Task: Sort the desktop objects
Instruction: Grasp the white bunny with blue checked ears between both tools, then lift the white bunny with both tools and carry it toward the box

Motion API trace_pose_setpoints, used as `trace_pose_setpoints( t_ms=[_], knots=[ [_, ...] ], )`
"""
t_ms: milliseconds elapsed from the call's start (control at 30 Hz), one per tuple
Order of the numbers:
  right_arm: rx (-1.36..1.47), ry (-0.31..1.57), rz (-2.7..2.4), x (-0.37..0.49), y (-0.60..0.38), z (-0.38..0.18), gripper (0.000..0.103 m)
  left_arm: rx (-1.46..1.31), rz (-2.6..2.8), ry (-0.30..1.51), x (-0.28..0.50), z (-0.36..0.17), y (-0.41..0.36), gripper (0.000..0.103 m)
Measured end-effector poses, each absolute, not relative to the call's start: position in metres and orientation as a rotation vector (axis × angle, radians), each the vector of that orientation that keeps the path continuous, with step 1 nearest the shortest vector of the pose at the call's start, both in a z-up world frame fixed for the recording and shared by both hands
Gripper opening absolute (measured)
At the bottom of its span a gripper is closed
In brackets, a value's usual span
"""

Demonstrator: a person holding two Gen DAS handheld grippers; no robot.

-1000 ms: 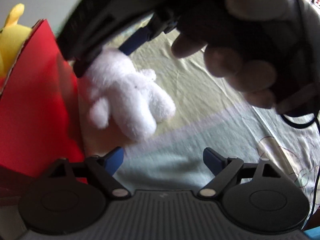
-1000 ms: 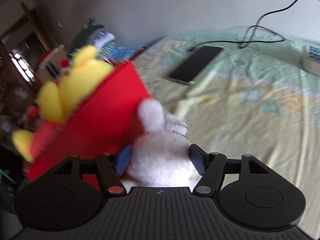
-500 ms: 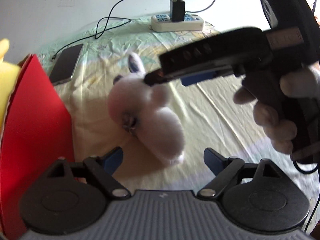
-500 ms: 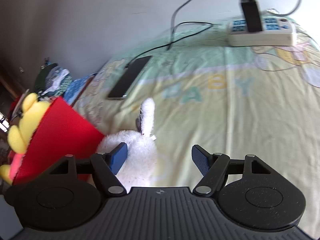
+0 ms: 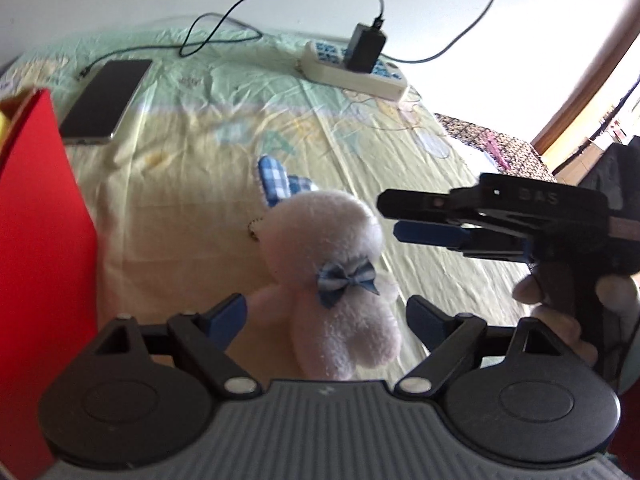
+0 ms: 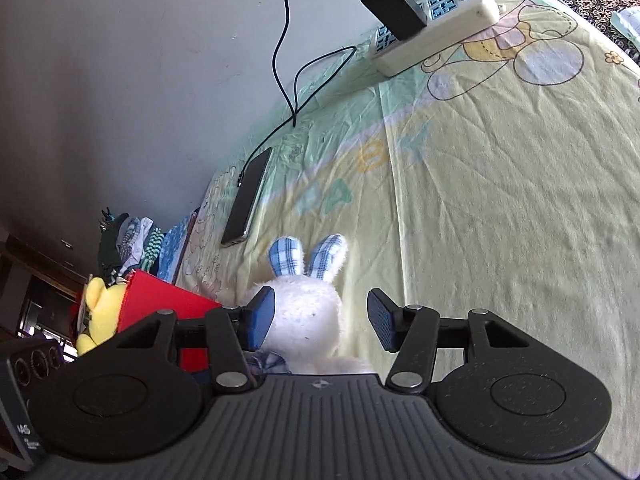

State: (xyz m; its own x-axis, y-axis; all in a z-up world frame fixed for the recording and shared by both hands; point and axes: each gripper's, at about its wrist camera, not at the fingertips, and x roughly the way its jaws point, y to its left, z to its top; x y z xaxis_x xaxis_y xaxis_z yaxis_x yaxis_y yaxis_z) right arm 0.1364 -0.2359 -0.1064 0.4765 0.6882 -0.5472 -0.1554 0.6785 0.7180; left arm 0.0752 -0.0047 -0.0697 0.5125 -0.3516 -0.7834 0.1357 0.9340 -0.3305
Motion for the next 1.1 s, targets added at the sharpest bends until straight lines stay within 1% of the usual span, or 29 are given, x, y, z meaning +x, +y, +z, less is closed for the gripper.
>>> trace_pose_setpoints(
  t_ms=[100, 200, 433, 500, 667, 800, 1100],
  knots=[
    [0.684, 0.956, 0.597, 0.137, -0.231, -0.113, 0.055, -0.316, -0.287, 1.043, 0.088, -0.084, 0.004, 0.077],
    [0.717, 0.964, 0.623, 0.14, -0.227, -0.118, 0.055, -0.397, -0.291, 1.076, 0.098, -0.091, 0.01, 0.077],
    [0.783, 1.011, 0.681, 0.148, -0.214, -0.133, 0.057, -0.37, -0.271, 1.089, 0.113, -0.094, 0.002, 0.075],
    [0.823, 1.015, 0.693, 0.151, -0.216, -0.136, 0.052, -0.344, -0.266, 1.092, 0.115, -0.093, -0.001, 0.075],
    [0.925, 1.056, 0.689, 0.147, -0.224, -0.147, 0.051, -0.288, -0.248, 1.1, 0.116, -0.093, -0.01, 0.075],
    [0.927, 1.047, 0.684, 0.138, -0.229, -0.141, 0.045, -0.229, -0.242, 1.107, 0.114, -0.091, -0.018, 0.073],
    [0.909, 1.031, 0.635, 0.106, -0.232, -0.128, 0.044, -0.197, -0.272, 1.138, 0.096, -0.082, -0.027, 0.069]
  ],
)
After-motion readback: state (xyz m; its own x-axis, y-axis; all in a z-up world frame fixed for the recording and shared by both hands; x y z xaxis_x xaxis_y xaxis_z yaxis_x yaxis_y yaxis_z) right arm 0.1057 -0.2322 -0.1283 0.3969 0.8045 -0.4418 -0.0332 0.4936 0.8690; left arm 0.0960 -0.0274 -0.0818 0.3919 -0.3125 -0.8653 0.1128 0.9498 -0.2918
